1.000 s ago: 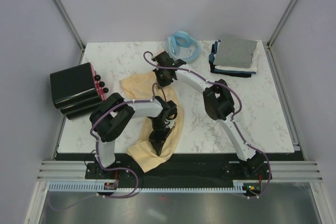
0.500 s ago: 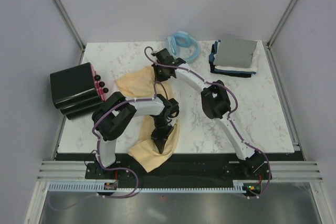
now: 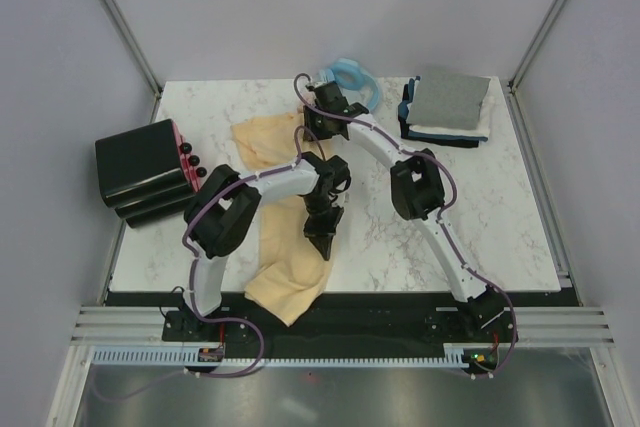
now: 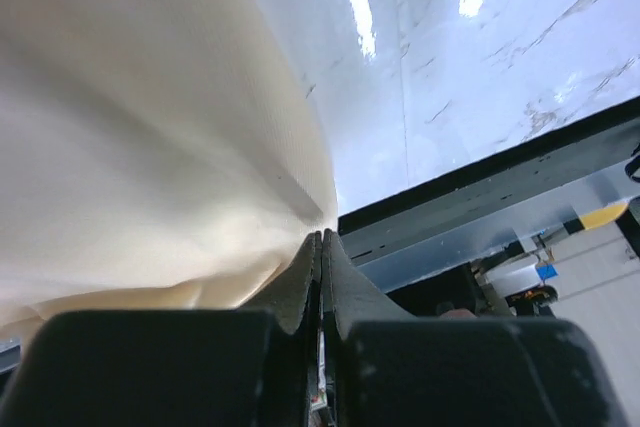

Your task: Fold and stack the t-shirts

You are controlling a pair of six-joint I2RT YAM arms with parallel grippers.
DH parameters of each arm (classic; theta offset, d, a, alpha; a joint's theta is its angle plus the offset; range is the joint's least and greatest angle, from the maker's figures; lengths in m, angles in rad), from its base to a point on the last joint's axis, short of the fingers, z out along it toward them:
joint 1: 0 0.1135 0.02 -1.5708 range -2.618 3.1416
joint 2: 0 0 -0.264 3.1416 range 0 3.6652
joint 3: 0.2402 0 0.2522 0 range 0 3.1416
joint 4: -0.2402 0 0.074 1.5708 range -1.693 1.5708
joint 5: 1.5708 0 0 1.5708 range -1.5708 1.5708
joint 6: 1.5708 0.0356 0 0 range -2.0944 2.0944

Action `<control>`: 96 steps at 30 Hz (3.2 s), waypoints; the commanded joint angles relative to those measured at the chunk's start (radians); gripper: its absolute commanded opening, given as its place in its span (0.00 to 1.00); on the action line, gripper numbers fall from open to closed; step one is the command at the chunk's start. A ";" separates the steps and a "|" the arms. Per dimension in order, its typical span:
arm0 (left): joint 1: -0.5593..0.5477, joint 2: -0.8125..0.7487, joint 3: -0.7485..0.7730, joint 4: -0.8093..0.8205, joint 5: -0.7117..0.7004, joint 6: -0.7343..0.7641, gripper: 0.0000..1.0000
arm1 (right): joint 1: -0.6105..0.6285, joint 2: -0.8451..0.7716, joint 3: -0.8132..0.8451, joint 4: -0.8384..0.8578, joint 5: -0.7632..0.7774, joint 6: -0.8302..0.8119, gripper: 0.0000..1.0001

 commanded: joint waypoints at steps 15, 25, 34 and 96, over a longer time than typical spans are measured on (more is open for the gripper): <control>0.192 -0.241 0.124 -0.018 -0.383 -0.172 0.11 | 0.012 -0.531 -0.380 0.115 -0.261 0.082 0.50; 0.336 0.059 0.501 -0.071 -0.414 -0.075 0.14 | 0.136 -0.906 -0.918 -0.054 -0.265 0.025 0.50; 0.402 0.238 0.715 -0.082 -0.397 -0.132 0.17 | 0.276 -1.010 -1.156 -0.095 -0.178 0.074 0.50; 0.622 0.285 0.634 -0.176 -0.437 -0.248 0.02 | 0.253 -0.743 -1.190 -0.300 0.051 -0.012 0.11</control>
